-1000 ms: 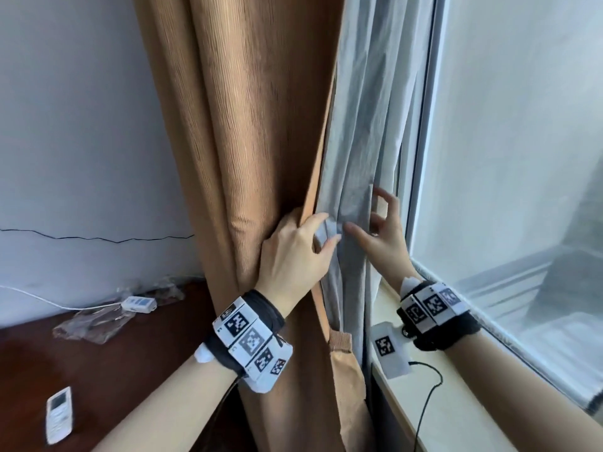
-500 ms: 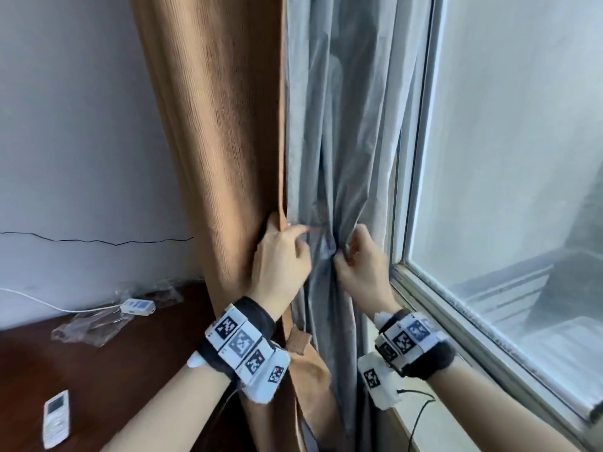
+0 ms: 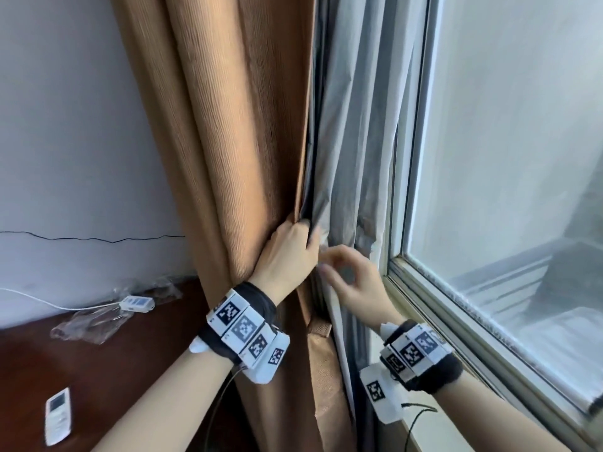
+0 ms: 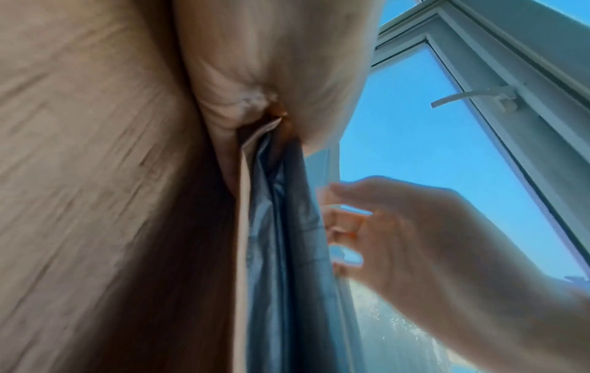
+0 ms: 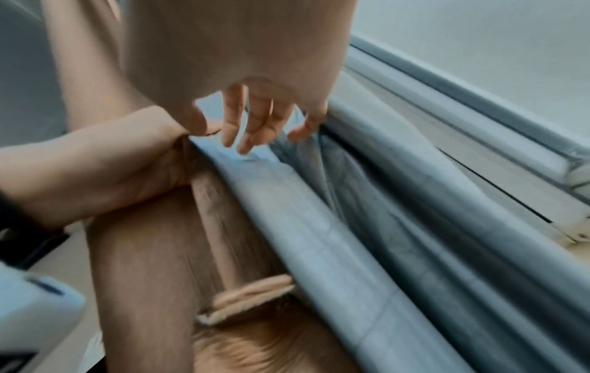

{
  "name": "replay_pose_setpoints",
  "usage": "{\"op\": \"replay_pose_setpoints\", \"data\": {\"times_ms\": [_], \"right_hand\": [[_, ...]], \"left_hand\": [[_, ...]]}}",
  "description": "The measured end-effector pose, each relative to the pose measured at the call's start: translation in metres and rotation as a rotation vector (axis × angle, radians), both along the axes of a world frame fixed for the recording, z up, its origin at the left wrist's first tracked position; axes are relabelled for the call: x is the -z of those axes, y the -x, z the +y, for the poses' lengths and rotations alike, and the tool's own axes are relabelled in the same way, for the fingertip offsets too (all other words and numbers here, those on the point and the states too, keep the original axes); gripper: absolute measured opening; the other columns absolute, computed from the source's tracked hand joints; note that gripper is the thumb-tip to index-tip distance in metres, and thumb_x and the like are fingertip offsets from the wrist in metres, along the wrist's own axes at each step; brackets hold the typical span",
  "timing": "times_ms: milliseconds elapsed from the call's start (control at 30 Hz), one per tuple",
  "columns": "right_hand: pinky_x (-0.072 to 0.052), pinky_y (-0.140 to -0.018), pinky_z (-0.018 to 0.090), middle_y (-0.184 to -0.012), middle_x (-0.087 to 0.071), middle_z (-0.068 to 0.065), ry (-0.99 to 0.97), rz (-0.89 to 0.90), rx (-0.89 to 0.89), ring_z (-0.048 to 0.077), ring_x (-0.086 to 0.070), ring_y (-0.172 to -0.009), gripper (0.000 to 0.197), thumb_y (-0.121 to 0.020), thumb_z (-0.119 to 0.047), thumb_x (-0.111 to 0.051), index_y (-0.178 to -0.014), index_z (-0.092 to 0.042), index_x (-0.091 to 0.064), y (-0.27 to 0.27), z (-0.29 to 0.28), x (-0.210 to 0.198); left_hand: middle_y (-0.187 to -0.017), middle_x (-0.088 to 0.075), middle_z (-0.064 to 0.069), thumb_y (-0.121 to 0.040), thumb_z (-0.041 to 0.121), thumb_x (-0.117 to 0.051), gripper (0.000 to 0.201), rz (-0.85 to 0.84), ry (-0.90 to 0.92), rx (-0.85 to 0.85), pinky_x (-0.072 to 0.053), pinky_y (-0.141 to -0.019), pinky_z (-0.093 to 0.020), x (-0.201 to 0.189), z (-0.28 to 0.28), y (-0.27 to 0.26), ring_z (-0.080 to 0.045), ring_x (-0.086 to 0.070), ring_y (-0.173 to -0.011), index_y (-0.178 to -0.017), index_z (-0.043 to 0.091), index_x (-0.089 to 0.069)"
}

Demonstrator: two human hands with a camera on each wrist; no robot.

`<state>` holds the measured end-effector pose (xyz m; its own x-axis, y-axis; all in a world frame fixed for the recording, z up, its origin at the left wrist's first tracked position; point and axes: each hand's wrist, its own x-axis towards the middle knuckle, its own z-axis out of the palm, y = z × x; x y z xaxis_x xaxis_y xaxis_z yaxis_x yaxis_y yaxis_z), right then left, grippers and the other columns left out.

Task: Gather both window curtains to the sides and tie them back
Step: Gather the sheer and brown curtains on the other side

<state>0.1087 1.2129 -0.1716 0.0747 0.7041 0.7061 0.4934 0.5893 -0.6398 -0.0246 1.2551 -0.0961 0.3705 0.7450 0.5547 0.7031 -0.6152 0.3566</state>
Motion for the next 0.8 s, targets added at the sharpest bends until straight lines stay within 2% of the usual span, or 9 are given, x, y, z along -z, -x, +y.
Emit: {"op": "replay_pose_setpoints", "data": {"times_ms": [67, 133, 233, 333, 433, 533, 633, 733, 800], "right_hand": [[-0.046, -0.074, 0.03, -0.092, -0.061, -0.004, -0.11, 0.108, 0.153, 0.013, -0.057, -0.085, 0.009, -0.087, -0.013, -0.061, -0.096, -0.013, -0.063, -0.011, 0.001, -0.002], [-0.048, -0.082, 0.034, -0.106, -0.053, -0.006, -0.085, 0.234, 0.321, 0.013, -0.055, -0.098, 0.028, -0.084, -0.016, -0.067, -0.11, -0.02, -0.057, -0.022, 0.009, -0.003], [-0.045, -0.101, 0.04, -0.125, -0.039, -0.009, 0.134, 0.291, 0.36, 0.016, -0.044, -0.12, 0.07, -0.074, -0.038, -0.075, -0.132, -0.034, -0.037, -0.034, 0.026, -0.007], [-0.041, -0.106, 0.04, -0.136, -0.041, -0.004, 0.241, 0.322, 0.361, 0.015, -0.043, -0.125, 0.08, -0.074, -0.037, -0.078, -0.138, -0.029, -0.031, -0.04, 0.033, -0.013], [-0.051, -0.087, 0.032, -0.111, -0.061, -0.005, 0.197, 0.307, 0.337, 0.003, -0.057, -0.094, 0.046, -0.079, -0.027, -0.076, -0.114, -0.019, -0.047, -0.037, 0.034, -0.017], [-0.049, -0.072, 0.016, -0.093, -0.061, -0.013, 0.151, 0.268, 0.297, -0.005, -0.059, -0.083, 0.043, -0.079, -0.026, -0.076, -0.106, -0.021, -0.044, -0.031, 0.034, -0.016], [-0.047, -0.061, 0.026, -0.078, -0.059, -0.005, 0.21, 0.149, 0.339, 0.008, -0.057, -0.07, 0.033, -0.082, -0.026, -0.07, -0.092, -0.018, -0.04, -0.03, 0.04, -0.016], [-0.035, -0.055, 0.024, -0.062, -0.048, -0.009, 0.196, 0.111, 0.326, 0.004, -0.046, -0.053, 0.026, -0.086, -0.012, -0.061, -0.08, -0.024, -0.039, -0.03, 0.046, -0.018], [-0.037, -0.051, 0.026, -0.059, -0.046, -0.009, 0.189, 0.075, 0.336, 0.005, -0.044, -0.05, 0.021, -0.085, -0.008, -0.059, -0.083, -0.021, -0.043, -0.03, 0.045, -0.019]], "left_hand": [[-0.088, -0.064, -0.025, -0.099, 0.031, -0.04, 0.039, -0.004, -0.005, 0.021, -0.05, -0.072, -0.046, 0.004, 0.004, 0.004, -0.043, -0.061, -0.086, -0.082, 0.002, -0.059], [-0.088, -0.063, -0.025, -0.1, 0.03, -0.041, 0.039, -0.016, -0.003, 0.012, -0.05, -0.071, -0.045, 0.008, 0.004, 0.005, -0.043, -0.061, -0.085, -0.083, 0.0, -0.06], [-0.102, -0.062, -0.023, -0.098, 0.029, -0.045, 0.035, -0.003, -0.029, -0.011, -0.05, -0.078, -0.044, 0.011, -0.001, -0.003, -0.041, -0.06, -0.094, -0.094, 0.0, -0.064], [-0.102, -0.062, -0.019, -0.095, 0.031, -0.048, 0.033, -0.004, -0.03, -0.037, -0.051, -0.076, -0.043, 0.012, -0.007, -0.01, -0.039, -0.061, -0.092, -0.093, 0.003, -0.064], [-0.092, -0.063, -0.02, -0.094, 0.031, -0.051, 0.031, -0.001, -0.037, -0.069, -0.048, -0.067, -0.039, 0.013, -0.009, -0.013, -0.039, -0.062, -0.083, -0.083, 0.004, -0.061], [-0.096, -0.063, -0.017, -0.094, 0.031, -0.05, 0.031, 0.007, -0.033, -0.091, -0.047, -0.068, -0.038, 0.012, -0.009, -0.016, -0.037, -0.062, -0.087, -0.086, 0.005, -0.063], [-0.1, -0.062, -0.017, -0.094, 0.03, -0.049, 0.03, 0.002, -0.021, -0.109, -0.047, -0.07, -0.04, 0.012, -0.008, -0.019, -0.038, -0.061, -0.089, -0.088, 0.004, -0.063], [-0.1, -0.062, -0.019, -0.094, 0.028, -0.05, 0.029, 0.002, -0.02, -0.111, -0.047, -0.071, -0.041, 0.011, -0.004, -0.018, -0.04, -0.061, -0.09, -0.086, 0.003, -0.062], [-0.099, -0.062, -0.02, -0.094, 0.026, -0.05, 0.029, -0.009, -0.017, -0.125, -0.047, -0.071, -0.042, 0.011, -0.001, -0.017, -0.04, -0.061, -0.089, -0.084, 0.002, -0.062]]}}
